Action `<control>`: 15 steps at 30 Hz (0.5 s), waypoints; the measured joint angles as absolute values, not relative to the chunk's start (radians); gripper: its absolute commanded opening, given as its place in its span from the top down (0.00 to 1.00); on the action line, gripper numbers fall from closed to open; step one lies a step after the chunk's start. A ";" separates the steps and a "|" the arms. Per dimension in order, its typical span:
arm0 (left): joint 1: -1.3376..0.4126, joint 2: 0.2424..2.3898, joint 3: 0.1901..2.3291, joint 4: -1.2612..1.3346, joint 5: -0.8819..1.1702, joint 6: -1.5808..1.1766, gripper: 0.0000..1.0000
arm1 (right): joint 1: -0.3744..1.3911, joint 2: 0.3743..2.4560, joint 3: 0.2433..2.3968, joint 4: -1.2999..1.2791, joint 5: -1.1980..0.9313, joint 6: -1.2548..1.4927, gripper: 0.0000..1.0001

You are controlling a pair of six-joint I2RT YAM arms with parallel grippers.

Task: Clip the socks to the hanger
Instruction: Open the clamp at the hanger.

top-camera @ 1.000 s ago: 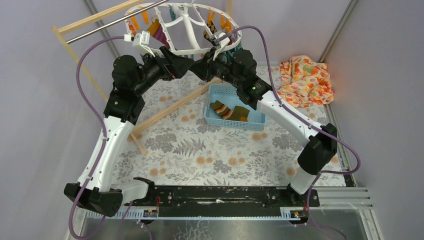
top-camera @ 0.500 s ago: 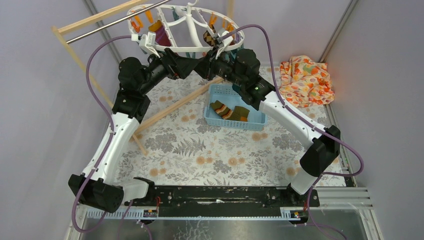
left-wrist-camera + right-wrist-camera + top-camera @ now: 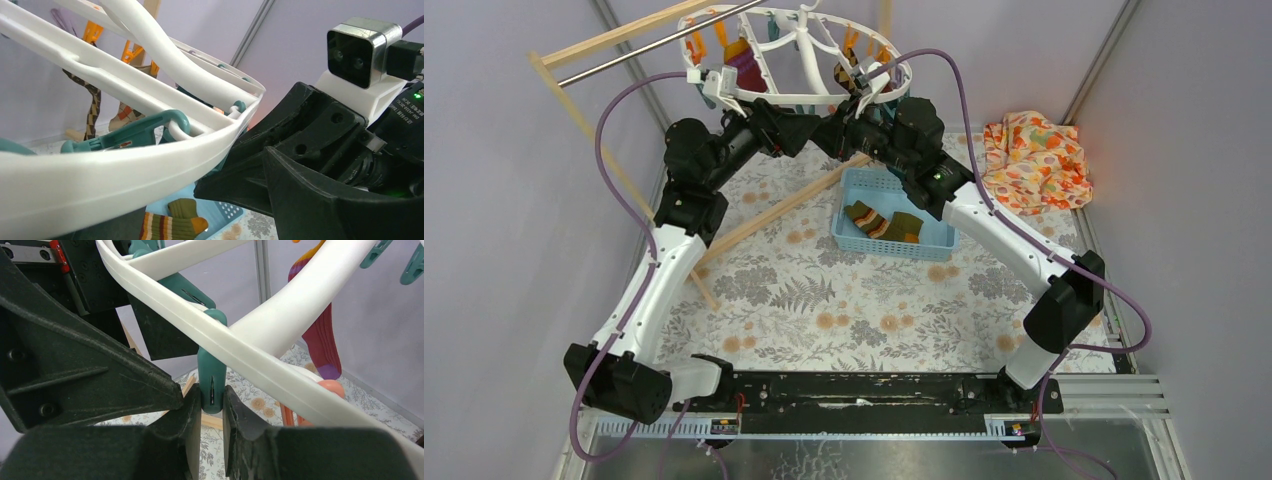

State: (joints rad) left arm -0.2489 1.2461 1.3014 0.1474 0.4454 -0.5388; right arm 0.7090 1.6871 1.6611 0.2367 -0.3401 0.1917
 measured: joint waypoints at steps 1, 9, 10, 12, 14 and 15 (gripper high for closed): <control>-0.249 1.246 1.298 0.154 0.445 -0.531 0.17 | 0.709 1.687 1.661 0.237 -0.341 0.192 1.00; -0.249 1.264 1.292 0.198 0.444 -0.490 0.17 | 0.709 1.687 1.662 0.237 -0.342 0.200 1.00; -0.249 1.271 1.293 0.204 0.443 -0.490 0.17 | 0.709 1.687 1.662 0.236 -0.342 0.200 1.00; -0.249 1.285 1.294 0.220 0.440 -0.491 0.17 | 0.709 1.688 1.662 0.235 -0.341 0.201 1.00; -0.249 1.296 1.297 0.231 0.439 -0.491 0.21 | 0.709 1.688 1.662 0.232 -0.341 0.202 1.00; -0.249 1.299 1.298 0.234 0.439 -0.492 0.23 | 0.709 1.688 1.663 0.229 -0.341 0.202 1.00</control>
State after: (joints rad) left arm -0.2485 1.2991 1.2980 0.2340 0.4385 -0.4919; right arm 0.7086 1.6878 1.6627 0.2295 -0.3408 0.2024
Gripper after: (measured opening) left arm 0.825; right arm 0.228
